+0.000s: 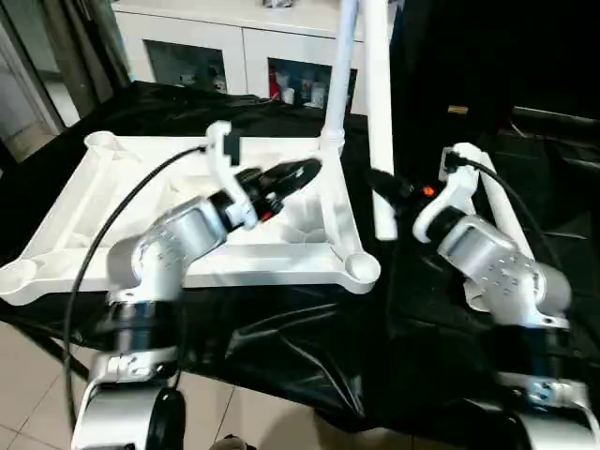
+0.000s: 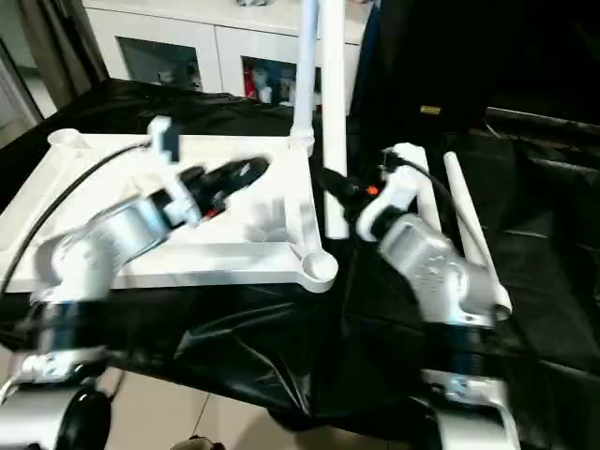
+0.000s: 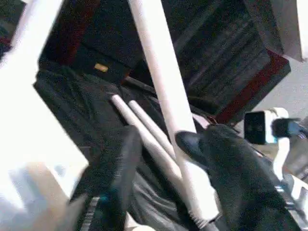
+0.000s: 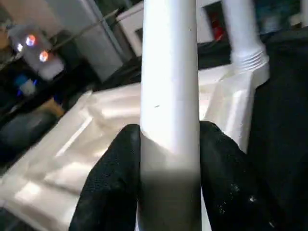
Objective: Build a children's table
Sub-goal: Rotate table base
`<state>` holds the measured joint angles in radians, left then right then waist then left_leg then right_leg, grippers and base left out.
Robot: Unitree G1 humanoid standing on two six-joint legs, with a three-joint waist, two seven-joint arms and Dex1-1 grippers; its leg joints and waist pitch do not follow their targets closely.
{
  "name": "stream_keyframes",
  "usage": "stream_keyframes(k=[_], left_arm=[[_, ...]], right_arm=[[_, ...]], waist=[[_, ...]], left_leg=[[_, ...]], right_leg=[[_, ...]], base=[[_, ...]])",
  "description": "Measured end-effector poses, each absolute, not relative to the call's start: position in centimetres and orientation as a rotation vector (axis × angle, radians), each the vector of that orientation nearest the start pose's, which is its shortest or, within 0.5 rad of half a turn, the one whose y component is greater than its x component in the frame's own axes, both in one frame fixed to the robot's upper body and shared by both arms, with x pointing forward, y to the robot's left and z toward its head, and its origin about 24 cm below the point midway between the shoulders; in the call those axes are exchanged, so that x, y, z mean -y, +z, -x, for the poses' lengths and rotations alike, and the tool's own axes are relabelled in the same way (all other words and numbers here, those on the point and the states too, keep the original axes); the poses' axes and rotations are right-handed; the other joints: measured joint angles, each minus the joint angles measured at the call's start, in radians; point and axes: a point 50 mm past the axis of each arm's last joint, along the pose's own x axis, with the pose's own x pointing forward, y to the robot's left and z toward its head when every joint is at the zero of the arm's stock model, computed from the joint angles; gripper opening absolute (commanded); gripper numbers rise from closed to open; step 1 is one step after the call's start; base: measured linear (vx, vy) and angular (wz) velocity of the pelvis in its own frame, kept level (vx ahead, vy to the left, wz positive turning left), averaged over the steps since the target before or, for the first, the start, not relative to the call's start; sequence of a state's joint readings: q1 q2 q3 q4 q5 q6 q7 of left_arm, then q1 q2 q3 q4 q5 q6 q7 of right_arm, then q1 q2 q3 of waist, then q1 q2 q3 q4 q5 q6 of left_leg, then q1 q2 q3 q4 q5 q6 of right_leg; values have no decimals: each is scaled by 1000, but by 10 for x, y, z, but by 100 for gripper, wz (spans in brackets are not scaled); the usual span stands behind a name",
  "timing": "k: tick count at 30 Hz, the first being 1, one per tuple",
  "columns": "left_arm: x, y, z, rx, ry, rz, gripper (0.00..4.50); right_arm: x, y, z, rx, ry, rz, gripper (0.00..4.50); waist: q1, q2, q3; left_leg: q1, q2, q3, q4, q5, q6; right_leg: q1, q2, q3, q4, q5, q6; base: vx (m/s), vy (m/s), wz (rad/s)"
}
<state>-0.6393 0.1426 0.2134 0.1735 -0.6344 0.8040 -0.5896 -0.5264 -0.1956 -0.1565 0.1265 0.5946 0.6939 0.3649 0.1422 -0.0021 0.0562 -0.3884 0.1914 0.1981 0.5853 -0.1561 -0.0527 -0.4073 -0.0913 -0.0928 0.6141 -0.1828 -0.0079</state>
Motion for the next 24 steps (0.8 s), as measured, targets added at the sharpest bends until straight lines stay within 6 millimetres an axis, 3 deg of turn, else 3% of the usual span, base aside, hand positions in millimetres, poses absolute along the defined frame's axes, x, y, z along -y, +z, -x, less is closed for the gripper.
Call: stream_keyframes(k=[5, 10, 16, 18, 19, 22, 24], left_arm=[[-112, 153, -343, -135, -826, 624, 334], [-88, 183, -351, -66, -918, 734, 387], [-73, 176, -353, -103, -927, 757, 444], [-71, 177, -353, -100, -933, 758, 444], [-71, 177, -353, -103, -934, 755, 408], [-70, 173, -353, -128, -923, 732, 403], [-69, 170, -354, -148, -908, 728, 366]], right_arm=[[140, 127, -325, -99, 586, -420, 134], [120, 137, -312, -14, 746, -314, 134], [112, 131, -308, -26, 779, -261, 134], [112, 131, -308, -18, 773, -250, 134], [112, 131, -308, -15, 770, -244, 134], [113, 132, -308, -11, 766, -240, 134], [112, 131, -309, -11, 764, -241, 134]], waist=[[6, 0, 0], [3, 0, 0], [1, 1, -1], [1, 1, -1], [1, 1, -1], [1, 1, -1], [1, 1, -1]], left_leg=[[-1, 0, 0, 3, 0, 0], [0, 0, -1, 4, 0, 1], [0, 0, -1, 4, -1, 1], [0, 0, -1, 4, -1, 1], [0, 0, -1, 4, -1, 1], [0, 0, -1, 4, -1, 1], [0, 0, -1, 4, -1, 1]], right_leg=[[2, -1, 0, -1, 2, 1], [4, -1, 0, -2, 3, 1], [4, 0, 0, -3, 3, 1], [4, 0, 0, -3, 3, 1], [4, 0, 0, -3, 3, 1], [4, 0, 0, -3, 3, 1], [4, 0, 0, -3, 3, 1]], base=[[0, 0, 0], [0, 0, 0], [0, 0, 0], [0, 0, 0], [0, 0, 0], [0, 0, 0], [0, 0, 0]])
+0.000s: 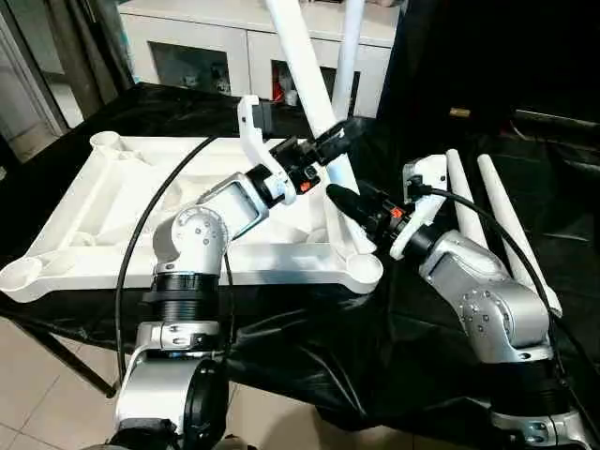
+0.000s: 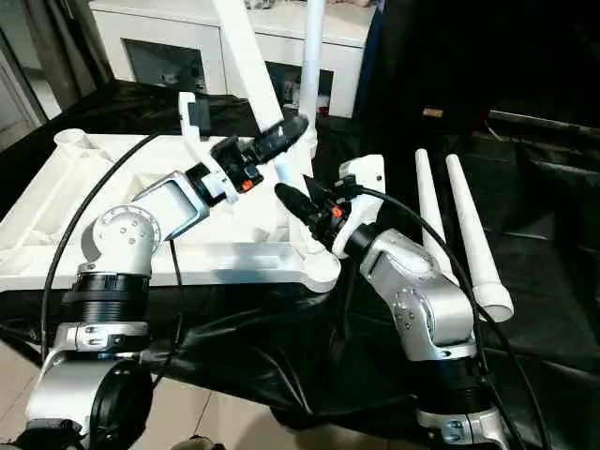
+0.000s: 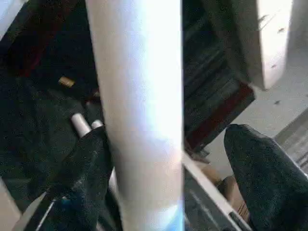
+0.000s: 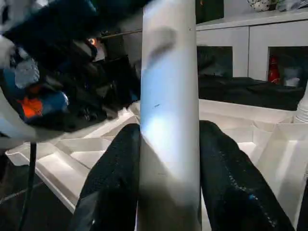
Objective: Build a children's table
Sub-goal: Rotate table base
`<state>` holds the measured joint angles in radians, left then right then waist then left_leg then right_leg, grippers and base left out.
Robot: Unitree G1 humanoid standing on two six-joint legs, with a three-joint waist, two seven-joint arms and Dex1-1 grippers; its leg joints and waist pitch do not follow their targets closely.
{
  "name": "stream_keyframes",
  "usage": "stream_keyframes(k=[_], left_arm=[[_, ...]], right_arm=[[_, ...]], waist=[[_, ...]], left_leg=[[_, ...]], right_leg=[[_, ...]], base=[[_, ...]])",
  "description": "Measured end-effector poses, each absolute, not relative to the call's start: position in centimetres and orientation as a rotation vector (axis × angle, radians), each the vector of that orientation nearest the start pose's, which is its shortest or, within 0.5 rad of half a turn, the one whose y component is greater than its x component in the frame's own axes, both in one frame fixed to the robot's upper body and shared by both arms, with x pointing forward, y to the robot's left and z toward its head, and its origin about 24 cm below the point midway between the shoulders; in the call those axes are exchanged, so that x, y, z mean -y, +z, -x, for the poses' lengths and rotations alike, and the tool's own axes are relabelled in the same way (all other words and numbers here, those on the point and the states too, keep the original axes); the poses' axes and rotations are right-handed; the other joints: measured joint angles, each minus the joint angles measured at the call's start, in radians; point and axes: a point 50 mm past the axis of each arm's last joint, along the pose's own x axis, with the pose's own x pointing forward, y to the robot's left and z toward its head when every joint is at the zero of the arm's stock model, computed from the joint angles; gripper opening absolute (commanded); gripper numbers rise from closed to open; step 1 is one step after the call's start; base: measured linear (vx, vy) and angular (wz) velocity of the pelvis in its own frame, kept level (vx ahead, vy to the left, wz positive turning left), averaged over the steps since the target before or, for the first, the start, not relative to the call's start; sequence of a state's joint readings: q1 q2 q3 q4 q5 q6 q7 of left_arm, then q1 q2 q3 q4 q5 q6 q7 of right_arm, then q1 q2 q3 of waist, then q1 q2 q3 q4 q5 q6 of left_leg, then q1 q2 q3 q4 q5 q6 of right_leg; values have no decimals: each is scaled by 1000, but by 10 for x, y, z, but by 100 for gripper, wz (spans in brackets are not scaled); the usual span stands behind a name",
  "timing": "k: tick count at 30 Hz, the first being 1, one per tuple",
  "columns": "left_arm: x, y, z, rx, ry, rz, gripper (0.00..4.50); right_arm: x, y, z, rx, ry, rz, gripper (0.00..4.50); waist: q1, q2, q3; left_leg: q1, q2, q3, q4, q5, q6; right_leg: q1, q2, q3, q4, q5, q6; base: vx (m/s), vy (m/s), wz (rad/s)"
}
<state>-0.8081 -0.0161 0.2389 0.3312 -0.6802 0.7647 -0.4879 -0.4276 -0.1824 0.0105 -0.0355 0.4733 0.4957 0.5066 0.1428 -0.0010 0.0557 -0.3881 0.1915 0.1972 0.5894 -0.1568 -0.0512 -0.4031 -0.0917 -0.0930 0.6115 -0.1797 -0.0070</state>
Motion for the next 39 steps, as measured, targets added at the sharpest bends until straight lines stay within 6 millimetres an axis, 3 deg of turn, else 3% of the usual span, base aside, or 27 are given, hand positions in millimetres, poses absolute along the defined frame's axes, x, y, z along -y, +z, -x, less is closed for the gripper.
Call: stream_keyframes(k=[24, 26, 29, 31, 36, 39], left_arm=[[-71, 164, -361, -184, -798, 761, 184], [-71, 164, -361, -181, -798, 757, 170], [-75, 165, -363, -170, -783, 720, 163], [-92, 165, -368, -151, -712, 686, 161], [-106, 166, -372, -129, -657, 643, 161], [-115, 166, -372, -147, -701, 399, 161]], right_arm=[[103, 129, -313, 0, 742, -258, 134], [103, 129, -313, 2, 742, -265, 204], [102, 129, -313, 4, 753, -276, 216], [105, 131, -312, 15, 765, -277, 230], [112, 132, -313, 17, 760, -254, 257], [124, 140, -310, 32, 805, -208, 257]], waist=[[1, 0, 0], [1, 0, 0], [0, 0, 0], [-5, 0, 0], [3, 0, 0], [7, -1, 0]], left_leg=[[0, 0, 0, 0, 0, 0], [0, 0, 0, 0, 0, 0], [0, 0, 0, 0, 0, 0], [1, 0, 0, 0, 0, 0], [0, 0, -1, 0, 0, 0], [-1, 0, -1, 0, 0, 1]], right_leg=[[0, 0, 0, 0, 0, 0], [0, 0, 0, 0, 0, 0], [0, 0, 0, 0, 0, 0], [0, 0, 0, 0, 0, 0], [0, 0, 0, 0, 0, 0], [0, 0, 0, -1, 0, 0]], base=[[0, 0, 0], [0, 0, 0], [0, 0, 0], [0, 0, 0], [0, 0, 0], [0, 0, 0]])
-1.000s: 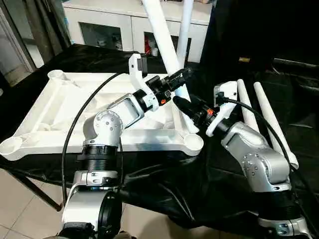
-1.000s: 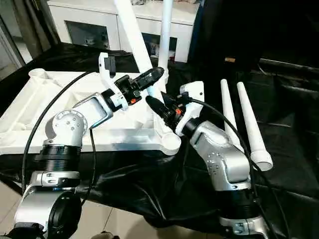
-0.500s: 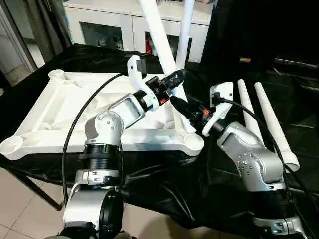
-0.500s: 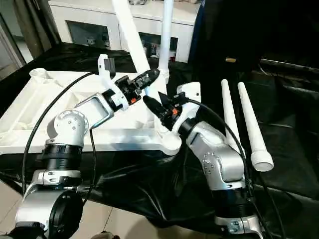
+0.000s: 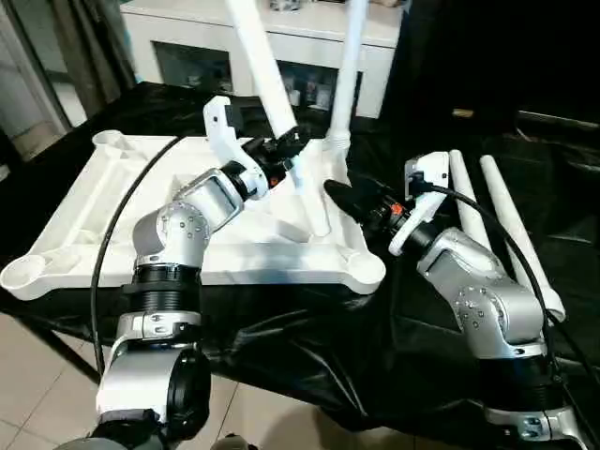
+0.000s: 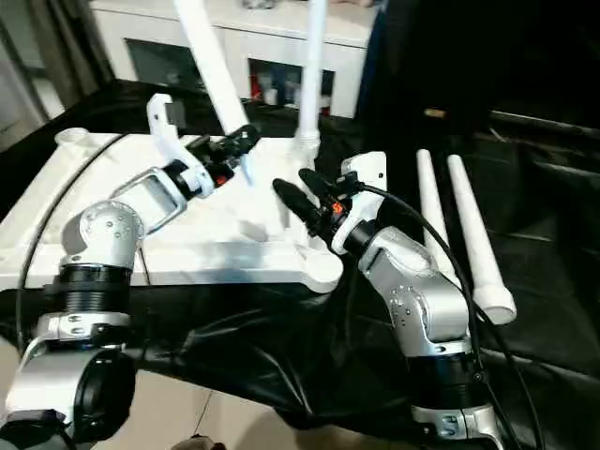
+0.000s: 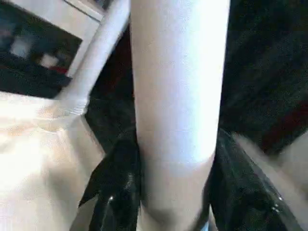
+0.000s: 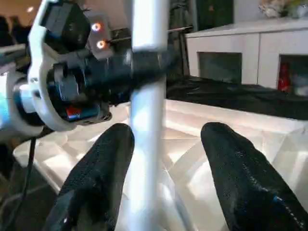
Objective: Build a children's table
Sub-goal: Rotate table base
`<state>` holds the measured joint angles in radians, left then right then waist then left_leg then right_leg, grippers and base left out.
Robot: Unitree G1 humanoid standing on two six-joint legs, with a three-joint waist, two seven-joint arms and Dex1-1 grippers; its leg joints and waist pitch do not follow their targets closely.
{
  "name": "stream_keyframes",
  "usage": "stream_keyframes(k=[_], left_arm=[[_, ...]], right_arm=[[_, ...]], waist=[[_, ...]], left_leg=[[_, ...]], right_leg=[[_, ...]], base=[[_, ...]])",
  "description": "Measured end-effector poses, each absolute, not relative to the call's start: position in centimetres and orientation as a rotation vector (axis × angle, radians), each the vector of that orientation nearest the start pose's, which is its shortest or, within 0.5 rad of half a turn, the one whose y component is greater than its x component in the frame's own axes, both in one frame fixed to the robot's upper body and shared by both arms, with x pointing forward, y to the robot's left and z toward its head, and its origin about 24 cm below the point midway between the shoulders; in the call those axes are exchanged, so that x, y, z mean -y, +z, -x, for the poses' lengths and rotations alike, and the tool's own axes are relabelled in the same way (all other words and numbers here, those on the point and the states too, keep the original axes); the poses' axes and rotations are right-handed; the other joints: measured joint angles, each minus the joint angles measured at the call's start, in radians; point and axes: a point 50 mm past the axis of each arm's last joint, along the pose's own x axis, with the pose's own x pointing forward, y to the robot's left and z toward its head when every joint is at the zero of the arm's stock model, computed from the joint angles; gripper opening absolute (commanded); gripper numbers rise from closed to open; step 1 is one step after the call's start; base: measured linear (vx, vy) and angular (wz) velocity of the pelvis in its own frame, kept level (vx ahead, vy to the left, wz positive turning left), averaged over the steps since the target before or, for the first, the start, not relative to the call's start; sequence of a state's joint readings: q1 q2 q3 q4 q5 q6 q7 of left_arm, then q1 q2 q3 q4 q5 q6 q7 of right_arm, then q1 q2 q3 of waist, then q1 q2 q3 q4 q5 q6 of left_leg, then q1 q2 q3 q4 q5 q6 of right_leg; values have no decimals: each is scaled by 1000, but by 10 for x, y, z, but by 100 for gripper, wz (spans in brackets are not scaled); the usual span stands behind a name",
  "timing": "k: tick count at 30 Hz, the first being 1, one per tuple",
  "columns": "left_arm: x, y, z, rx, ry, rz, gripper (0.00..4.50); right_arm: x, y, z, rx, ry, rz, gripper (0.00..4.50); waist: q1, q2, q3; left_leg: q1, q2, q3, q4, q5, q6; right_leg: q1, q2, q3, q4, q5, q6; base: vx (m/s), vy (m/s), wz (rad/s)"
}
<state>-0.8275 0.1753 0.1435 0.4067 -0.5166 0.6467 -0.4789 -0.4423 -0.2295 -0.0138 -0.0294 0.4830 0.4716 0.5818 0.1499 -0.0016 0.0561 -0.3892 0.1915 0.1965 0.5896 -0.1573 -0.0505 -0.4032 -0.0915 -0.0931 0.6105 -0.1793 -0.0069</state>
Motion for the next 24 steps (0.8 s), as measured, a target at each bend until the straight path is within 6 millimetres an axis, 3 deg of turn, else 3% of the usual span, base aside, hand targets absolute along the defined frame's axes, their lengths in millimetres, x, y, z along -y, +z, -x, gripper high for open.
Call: stream_keyframes(k=[4, 10, 17, 24], left_arm=[[-141, 163, -367, -204, -741, 121, 160], [-133, 152, -349, -329, -921, -202, 160], [-131, 131, -341, -423, -961, -386, 159], [-131, 145, -338, -346, -959, -515, 159]], right_arm=[[144, 172, -315, 138, 798, -171, 257], [117, 235, -320, 362, 866, -108, 257], [99, 229, -332, 339, 795, -12, 257], [107, 205, -352, 228, 631, 63, 257]], waist=[[-10, 1, 1], [-12, 3, 0], [-8, 2, 1], [-10, -1, 1]], left_leg=[[2, 0, 0, 0, 0, 0], [5, 0, 0, -1, 1, -1], [4, 0, 1, 0, 1, -2], [4, 0, 1, 0, 1, -2]], right_leg=[[0, 0, 0, 2, 0, 0], [0, 0, 1, 5, -1, -1], [0, 0, 2, 5, 0, -1], [0, 0, 2, 6, 1, -1]], base=[[0, 0, 0], [0, 0, 0], [0, 0, 0], [0, 0, 0]])
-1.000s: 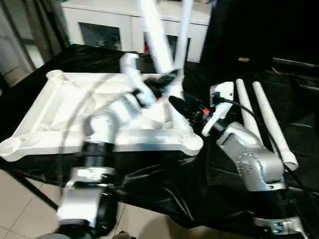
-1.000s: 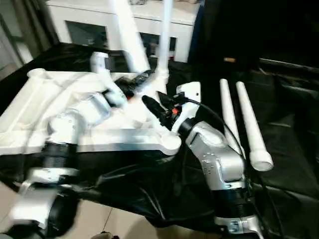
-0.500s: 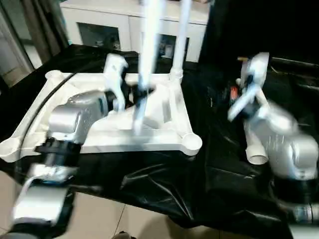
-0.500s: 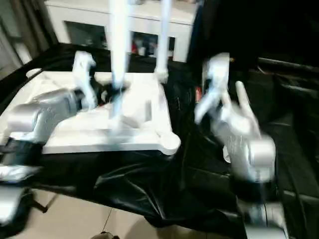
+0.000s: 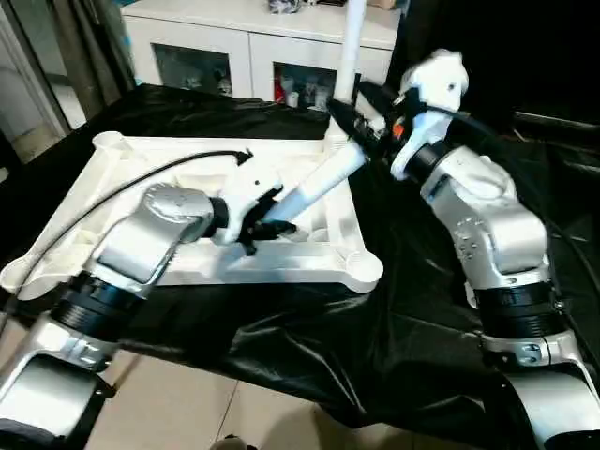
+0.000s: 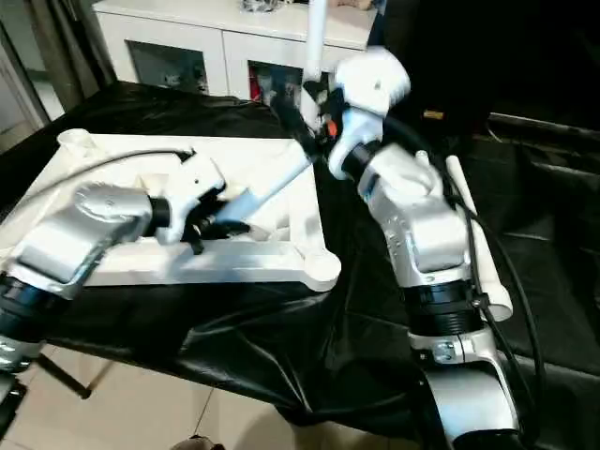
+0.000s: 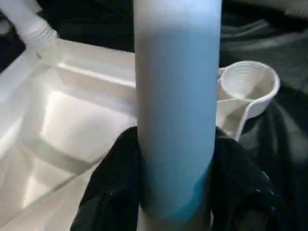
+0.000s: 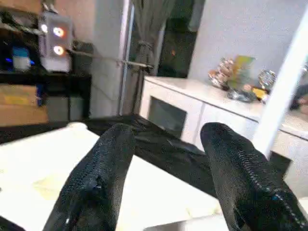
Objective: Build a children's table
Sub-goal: Rotate table base
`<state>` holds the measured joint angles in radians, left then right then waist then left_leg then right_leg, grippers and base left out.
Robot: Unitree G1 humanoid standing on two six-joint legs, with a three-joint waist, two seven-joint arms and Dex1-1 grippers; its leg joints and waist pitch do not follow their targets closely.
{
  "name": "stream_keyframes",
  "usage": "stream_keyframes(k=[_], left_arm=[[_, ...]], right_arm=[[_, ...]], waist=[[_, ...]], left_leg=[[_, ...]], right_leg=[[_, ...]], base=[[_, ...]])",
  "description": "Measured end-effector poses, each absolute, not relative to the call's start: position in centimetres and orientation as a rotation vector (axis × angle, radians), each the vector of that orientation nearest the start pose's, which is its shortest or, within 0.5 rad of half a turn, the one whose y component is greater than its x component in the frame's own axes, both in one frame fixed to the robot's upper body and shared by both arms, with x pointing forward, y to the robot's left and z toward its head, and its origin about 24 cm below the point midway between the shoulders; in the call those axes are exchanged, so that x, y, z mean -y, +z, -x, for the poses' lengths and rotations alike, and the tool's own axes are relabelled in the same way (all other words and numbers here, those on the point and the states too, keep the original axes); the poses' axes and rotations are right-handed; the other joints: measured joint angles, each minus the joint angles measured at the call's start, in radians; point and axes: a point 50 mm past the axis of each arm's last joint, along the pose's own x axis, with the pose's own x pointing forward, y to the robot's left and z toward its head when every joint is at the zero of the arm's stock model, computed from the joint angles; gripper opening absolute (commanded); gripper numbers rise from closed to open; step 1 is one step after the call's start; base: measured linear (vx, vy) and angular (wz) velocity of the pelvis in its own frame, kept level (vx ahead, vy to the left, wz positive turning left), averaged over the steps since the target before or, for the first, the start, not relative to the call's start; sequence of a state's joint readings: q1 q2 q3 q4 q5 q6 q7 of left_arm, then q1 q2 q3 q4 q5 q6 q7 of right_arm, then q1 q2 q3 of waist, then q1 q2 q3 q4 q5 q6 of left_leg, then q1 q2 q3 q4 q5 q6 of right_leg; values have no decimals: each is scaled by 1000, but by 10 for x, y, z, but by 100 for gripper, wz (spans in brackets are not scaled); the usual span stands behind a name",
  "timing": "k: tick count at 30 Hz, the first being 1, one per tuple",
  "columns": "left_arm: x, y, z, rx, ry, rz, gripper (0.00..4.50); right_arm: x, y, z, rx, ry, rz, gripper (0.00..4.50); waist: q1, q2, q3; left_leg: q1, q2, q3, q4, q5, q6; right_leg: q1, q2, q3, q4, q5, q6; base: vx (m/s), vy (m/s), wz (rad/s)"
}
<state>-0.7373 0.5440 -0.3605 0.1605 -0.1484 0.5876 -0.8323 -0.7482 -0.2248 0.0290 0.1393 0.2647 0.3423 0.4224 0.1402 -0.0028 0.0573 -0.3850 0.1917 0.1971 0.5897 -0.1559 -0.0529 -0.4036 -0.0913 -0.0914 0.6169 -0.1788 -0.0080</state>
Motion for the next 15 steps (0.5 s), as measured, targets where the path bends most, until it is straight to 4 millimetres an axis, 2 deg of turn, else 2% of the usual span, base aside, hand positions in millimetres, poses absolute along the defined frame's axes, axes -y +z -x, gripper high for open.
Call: stream_keyframes(k=[10, 15], left_arm=[[-137, 165, -335, -262, -943, -562, 159], [-138, 167, -335, -254, -945, -561, 159]], right_arm=[[121, 196, -358, 187, 569, 120, 257], [125, 194, -360, 184, 561, 143, 257]], waist=[[0, 0, 0], [0, -1, 0]], left_leg=[[-1, 0, 1, 0, 0, 0], [-1, 0, 1, 1, 0, 0]], right_leg=[[-1, 0, 0, -1, -1, 0], [-1, 0, 0, 0, -1, 0]], base=[[0, 0, 0], [0, 0, 0]])
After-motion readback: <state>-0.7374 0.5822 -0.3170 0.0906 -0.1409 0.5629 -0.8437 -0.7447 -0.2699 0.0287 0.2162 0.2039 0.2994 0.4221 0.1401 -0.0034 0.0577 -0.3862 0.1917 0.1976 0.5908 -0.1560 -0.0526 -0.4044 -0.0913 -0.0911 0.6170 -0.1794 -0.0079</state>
